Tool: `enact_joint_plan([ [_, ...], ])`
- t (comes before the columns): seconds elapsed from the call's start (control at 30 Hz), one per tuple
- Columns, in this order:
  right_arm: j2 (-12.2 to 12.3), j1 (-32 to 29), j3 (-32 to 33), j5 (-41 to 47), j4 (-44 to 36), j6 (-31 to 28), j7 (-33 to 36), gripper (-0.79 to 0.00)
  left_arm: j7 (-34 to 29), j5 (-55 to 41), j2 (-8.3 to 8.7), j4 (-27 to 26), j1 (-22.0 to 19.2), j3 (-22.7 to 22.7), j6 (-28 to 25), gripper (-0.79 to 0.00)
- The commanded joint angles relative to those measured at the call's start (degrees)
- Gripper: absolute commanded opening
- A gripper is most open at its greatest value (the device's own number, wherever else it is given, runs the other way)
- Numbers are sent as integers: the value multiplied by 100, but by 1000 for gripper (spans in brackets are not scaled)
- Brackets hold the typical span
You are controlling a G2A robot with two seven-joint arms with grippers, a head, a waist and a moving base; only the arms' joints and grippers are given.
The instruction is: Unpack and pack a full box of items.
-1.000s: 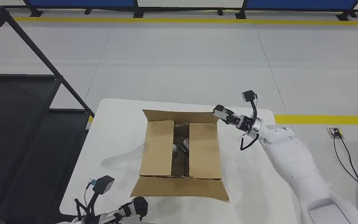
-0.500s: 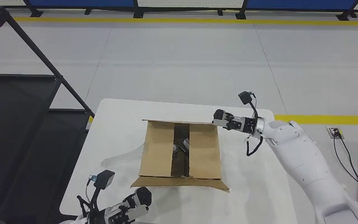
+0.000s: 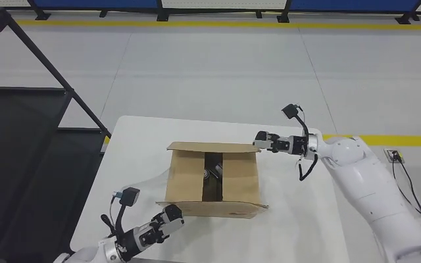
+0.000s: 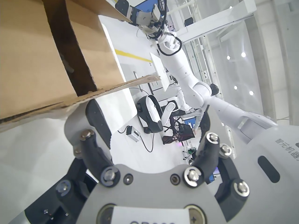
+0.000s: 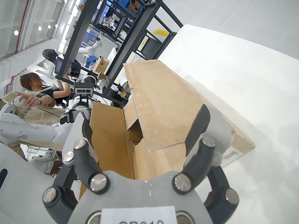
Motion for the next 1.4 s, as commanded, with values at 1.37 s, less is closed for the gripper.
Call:
enact_joint_plan([
  [1.37, -119, -741, 4, 95, -2218, 3959, -586, 0, 758, 1436, -180, 1295, -1977, 1609, 1010, 0],
])
